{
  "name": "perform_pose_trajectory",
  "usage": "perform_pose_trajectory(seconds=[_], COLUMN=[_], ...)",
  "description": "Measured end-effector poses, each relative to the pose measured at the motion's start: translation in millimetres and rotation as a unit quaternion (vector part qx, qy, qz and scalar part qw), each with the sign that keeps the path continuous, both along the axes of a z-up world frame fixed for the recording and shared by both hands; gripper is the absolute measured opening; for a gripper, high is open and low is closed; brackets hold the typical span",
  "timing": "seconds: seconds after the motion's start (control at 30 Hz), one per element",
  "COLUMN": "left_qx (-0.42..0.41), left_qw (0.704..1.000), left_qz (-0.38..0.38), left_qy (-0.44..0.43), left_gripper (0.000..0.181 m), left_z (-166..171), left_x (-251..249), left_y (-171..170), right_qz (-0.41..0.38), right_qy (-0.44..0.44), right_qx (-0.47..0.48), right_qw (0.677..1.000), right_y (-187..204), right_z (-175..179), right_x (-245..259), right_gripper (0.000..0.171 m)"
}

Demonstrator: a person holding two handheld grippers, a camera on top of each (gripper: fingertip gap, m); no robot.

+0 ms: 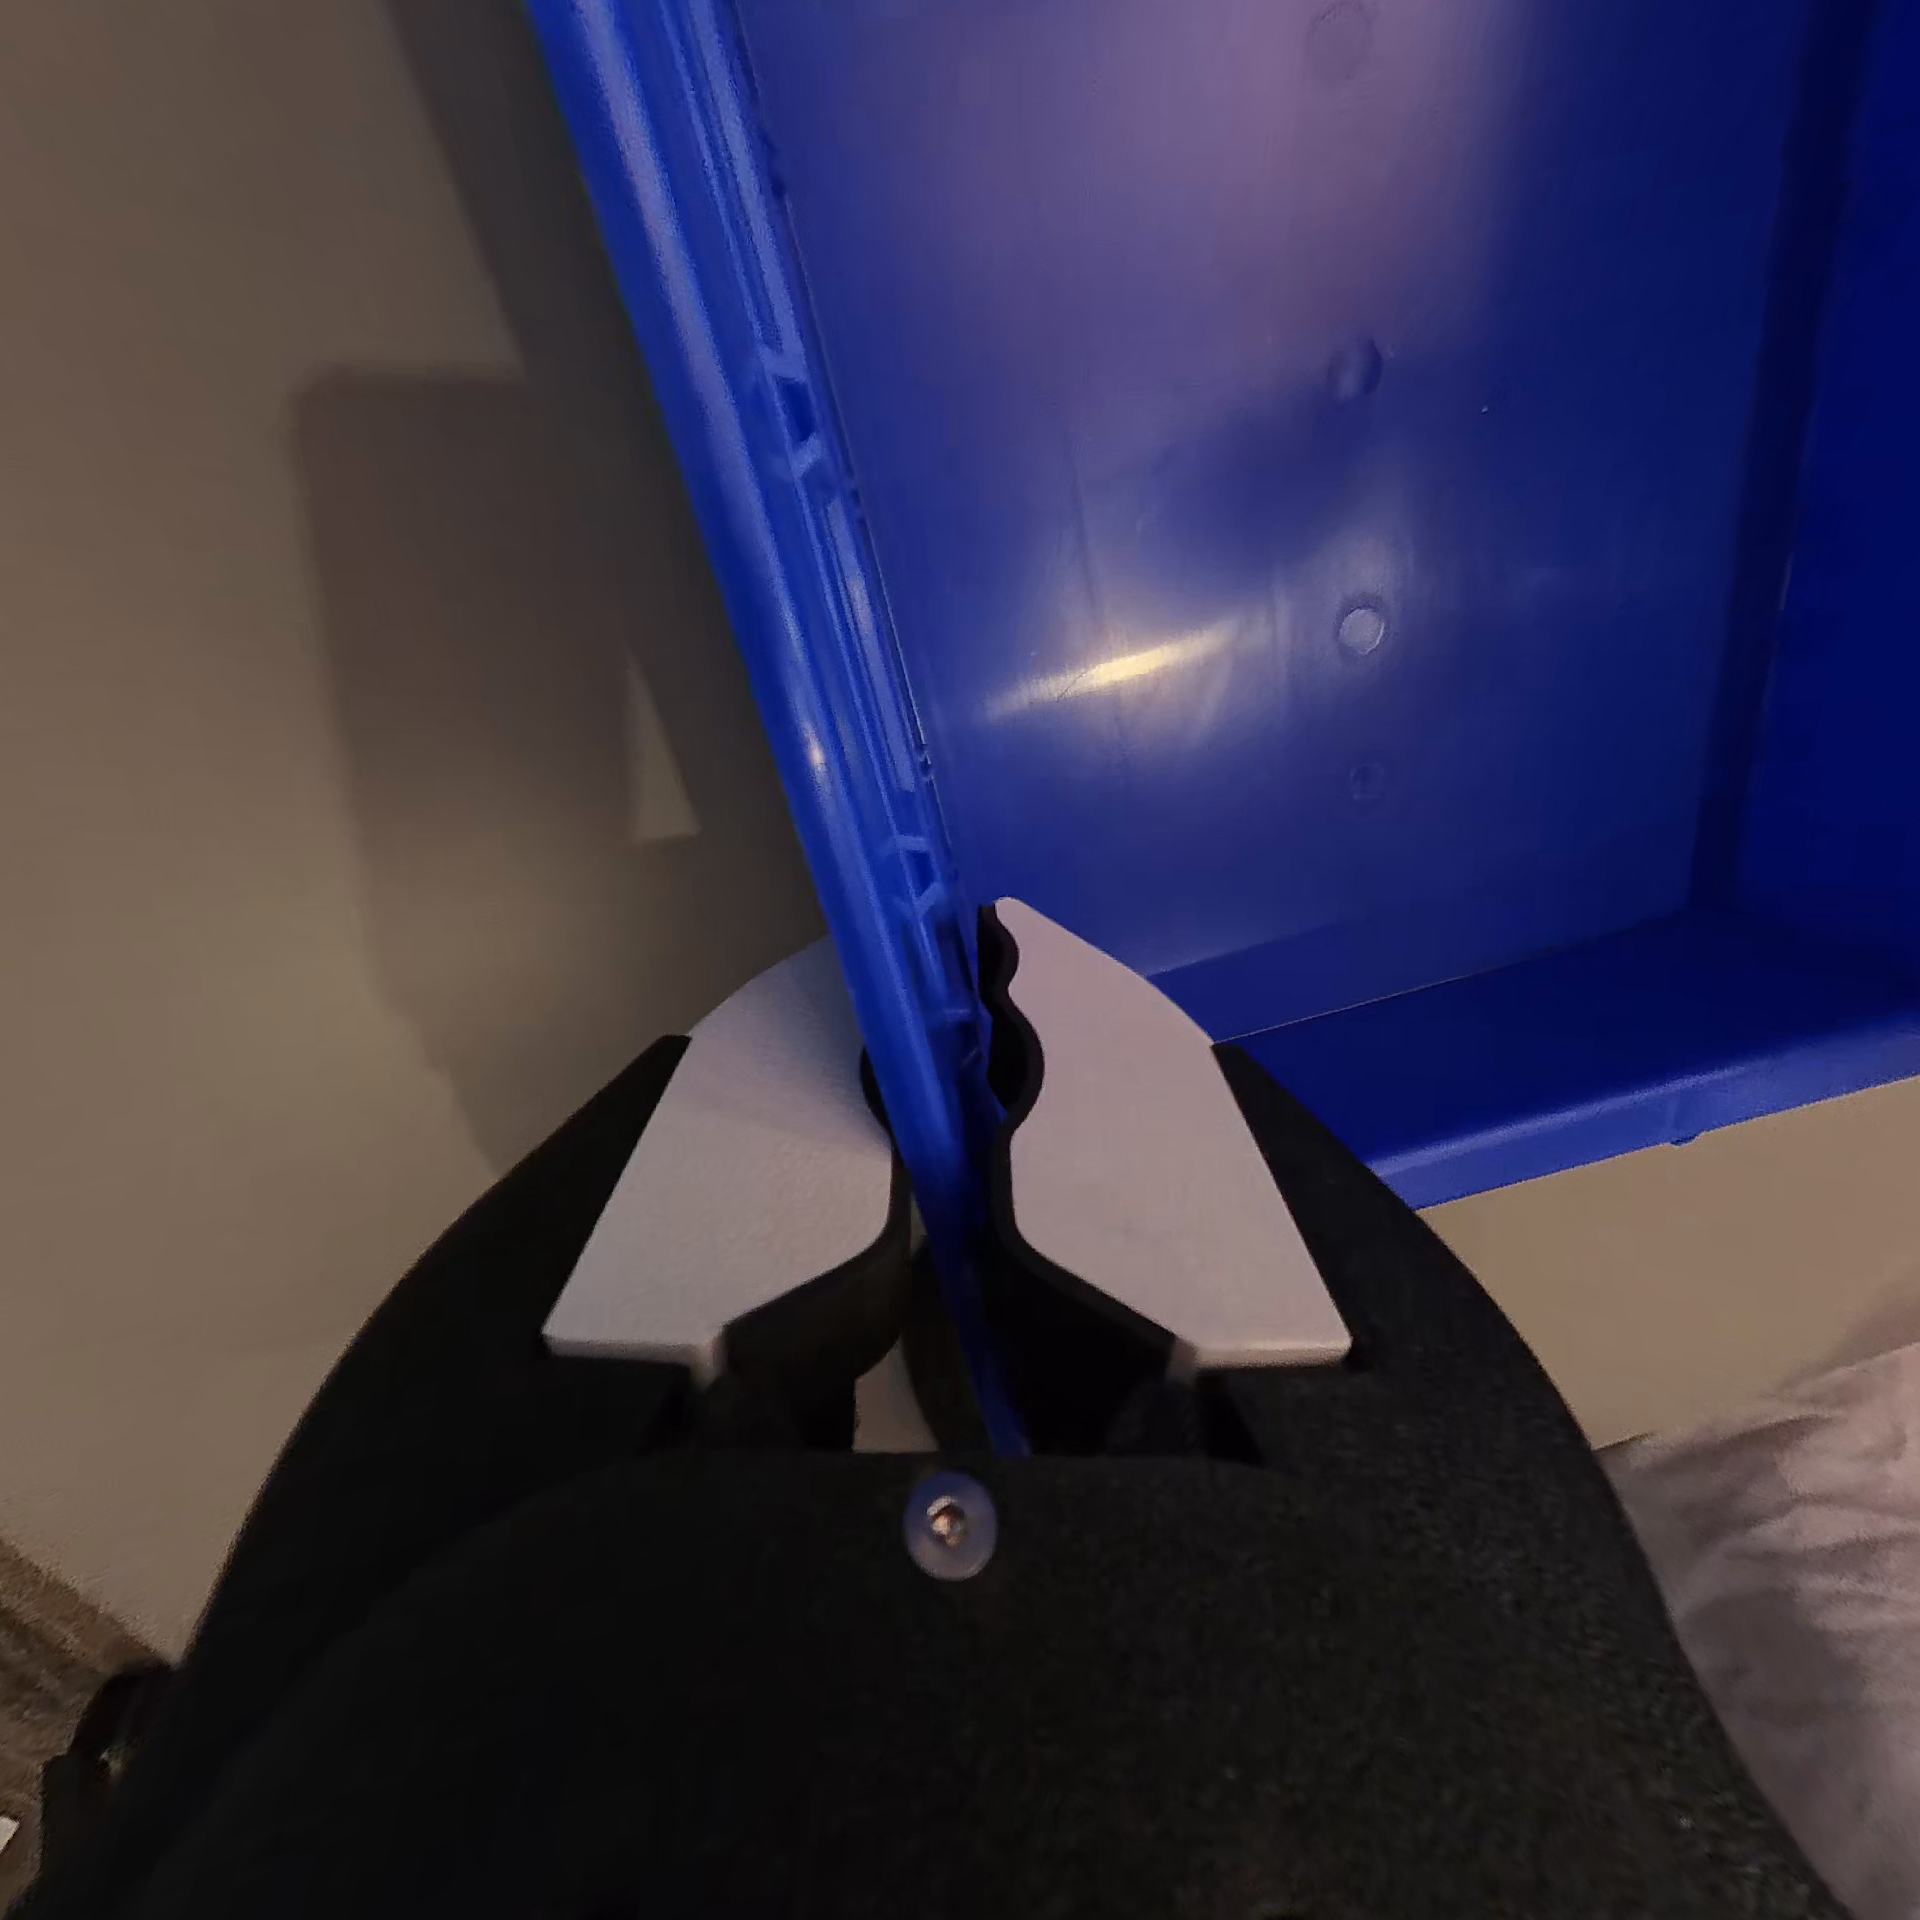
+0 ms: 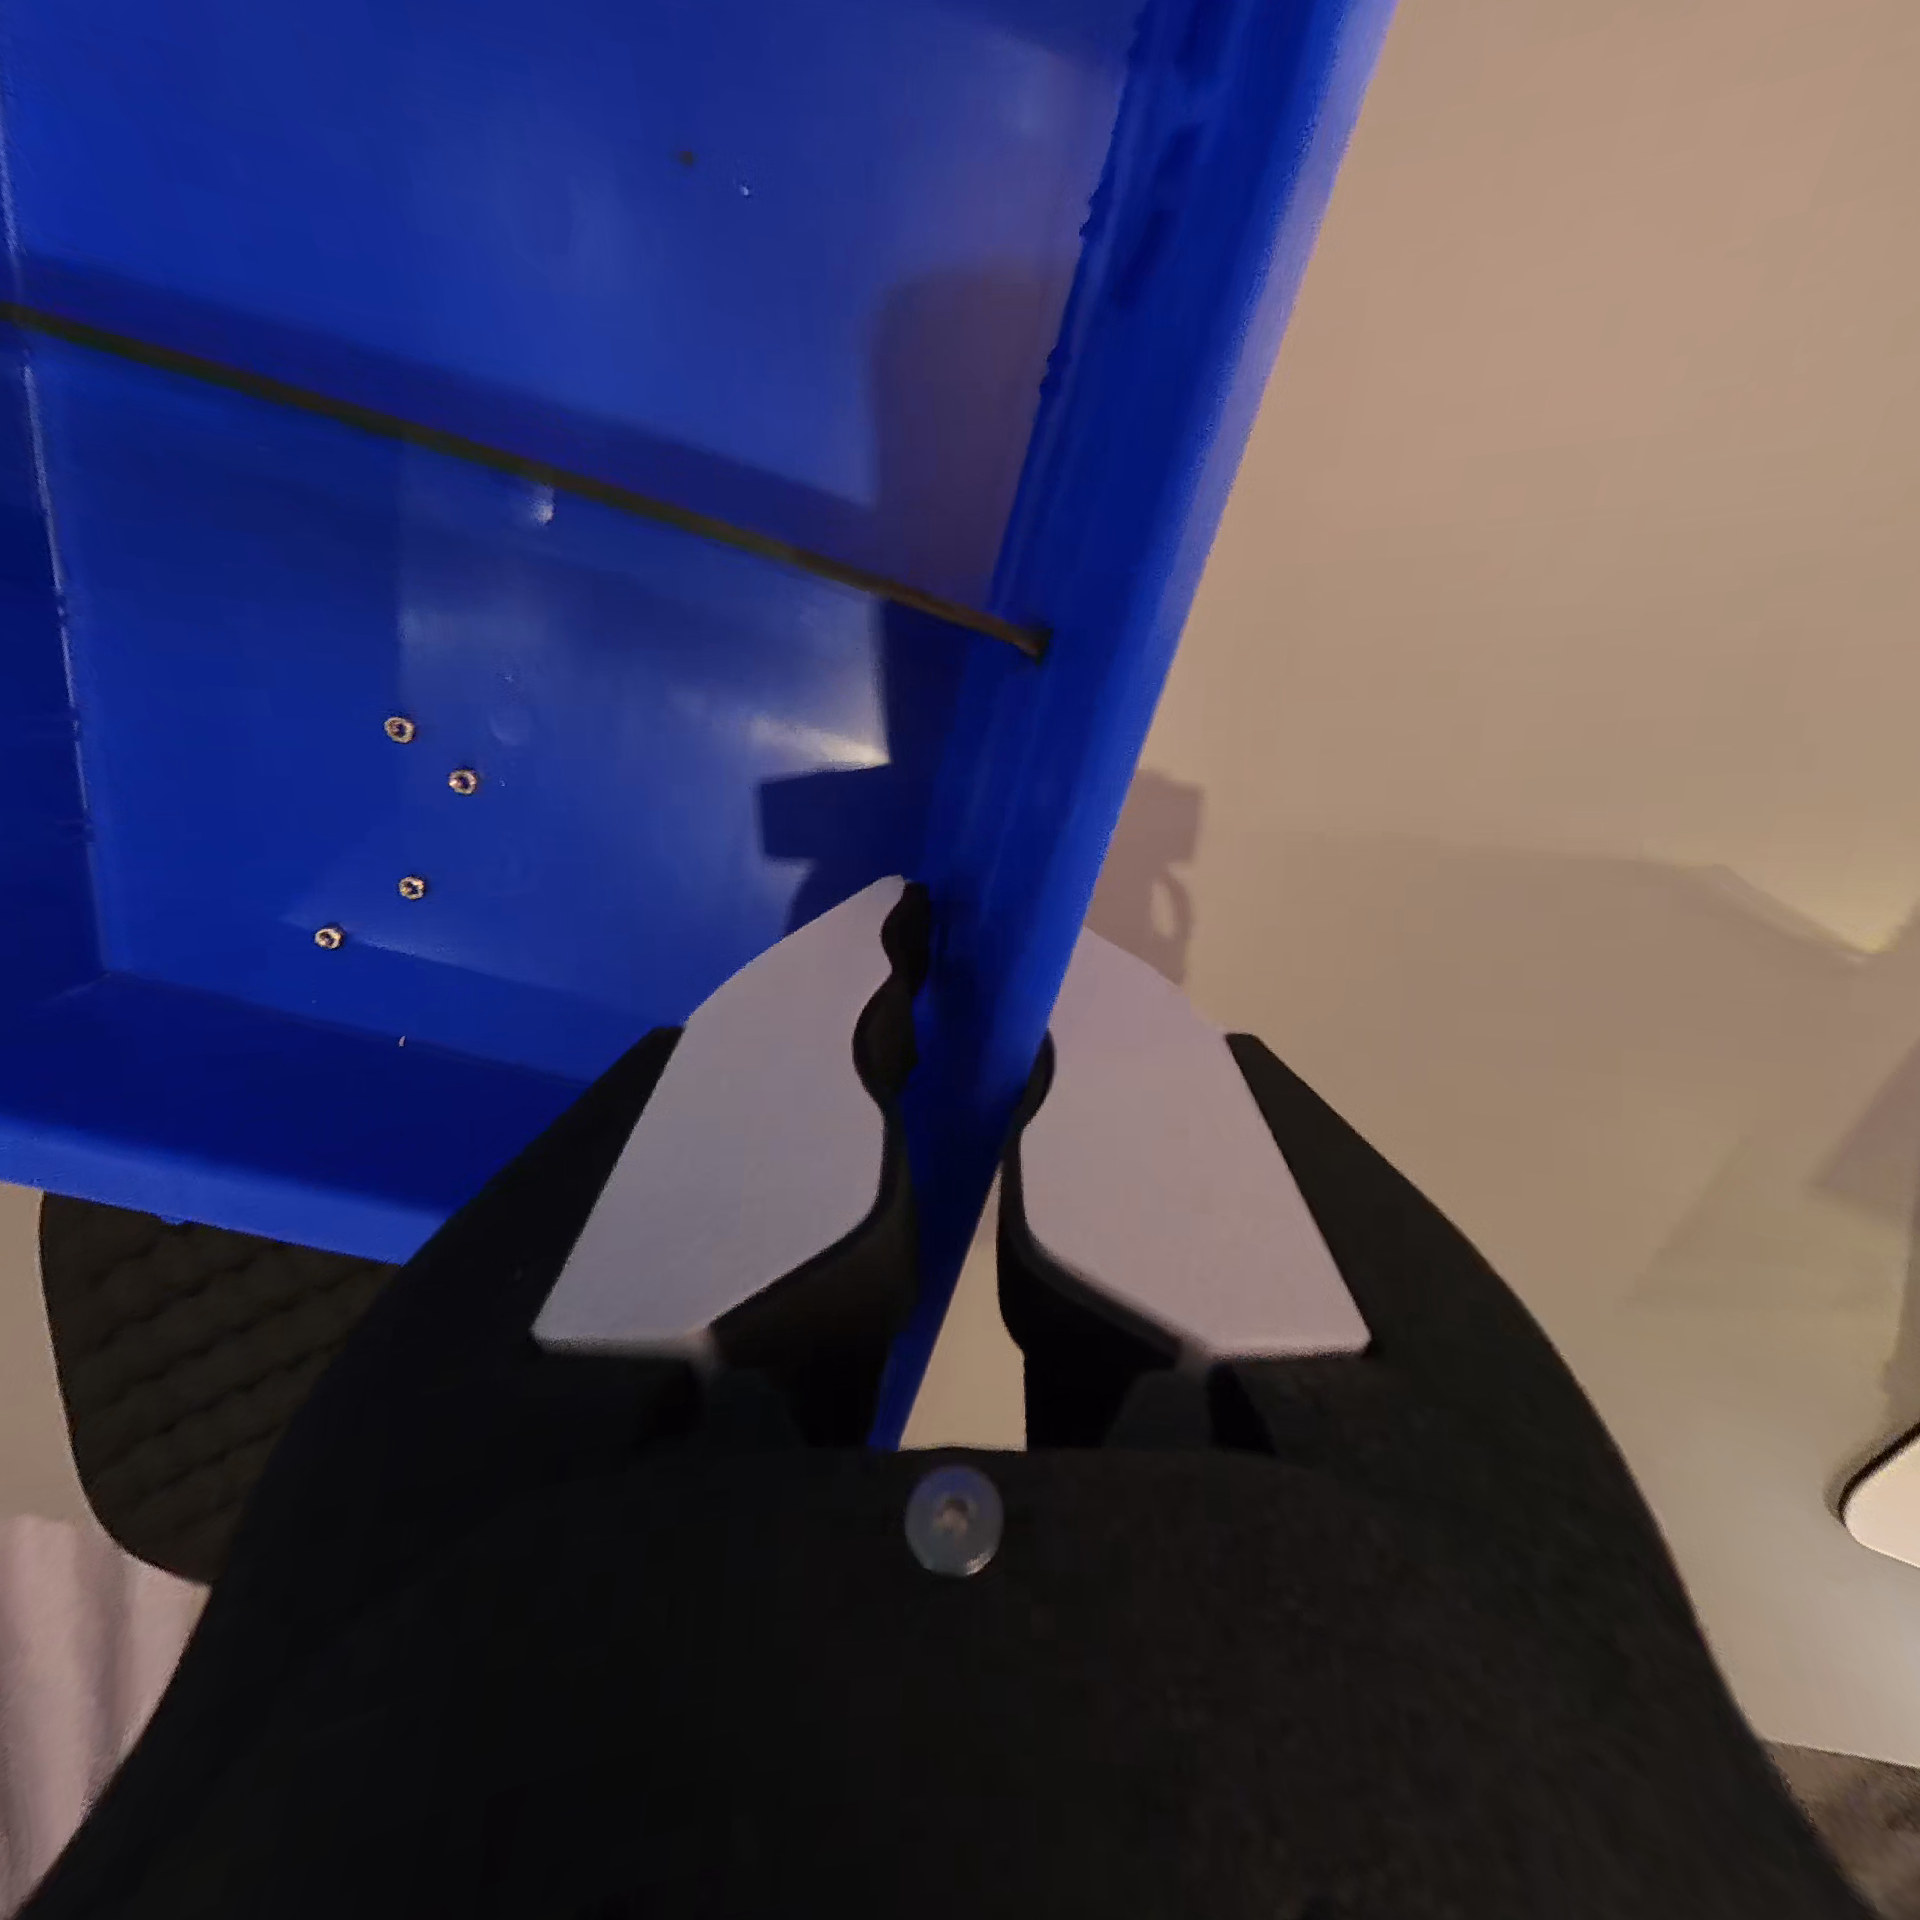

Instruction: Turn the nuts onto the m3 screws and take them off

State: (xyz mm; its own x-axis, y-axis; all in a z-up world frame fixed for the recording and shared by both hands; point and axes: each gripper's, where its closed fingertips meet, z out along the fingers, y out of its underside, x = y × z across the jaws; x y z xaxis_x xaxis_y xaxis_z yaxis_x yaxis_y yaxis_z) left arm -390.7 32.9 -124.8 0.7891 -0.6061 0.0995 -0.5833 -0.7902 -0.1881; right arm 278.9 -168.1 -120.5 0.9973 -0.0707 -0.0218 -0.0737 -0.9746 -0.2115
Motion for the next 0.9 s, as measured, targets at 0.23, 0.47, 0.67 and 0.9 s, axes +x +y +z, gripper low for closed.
perform_pose_trajectory(seconds=[0.23, 0.47, 0.67, 0.9], left_qx=[-0.002, -0.013, -0.014, -0.019], left_qw=[1.0, 0.999, 0.999, 0.998], left_qz=[-0.018, -0.029, -0.044, -0.056], left_qy=[-0.001, 0.005, 0.006, 0.003], left_gripper=[0.011, 0.012, 0.012, 0.014], left_z=[0, -1, -1, -1], left_x=[23, 35, 52, 68], left_y=[-13, -19, -25, -35], right_qz=[0.019, 0.026, 0.029, 0.029], right_qy=[-0.117, -0.121, -0.122, -0.114], right_qx=[0.017, 0.027, 0.028, 0.023], right_qw=[0.993, 0.992, 0.992, 0.993], right_y=[4, 4, 4, 2], right_z=[1, 1, 1, 1], right_x=[10, 11, 11, 10], right_gripper=[0.028, 0.028, 0.028, 0.028])
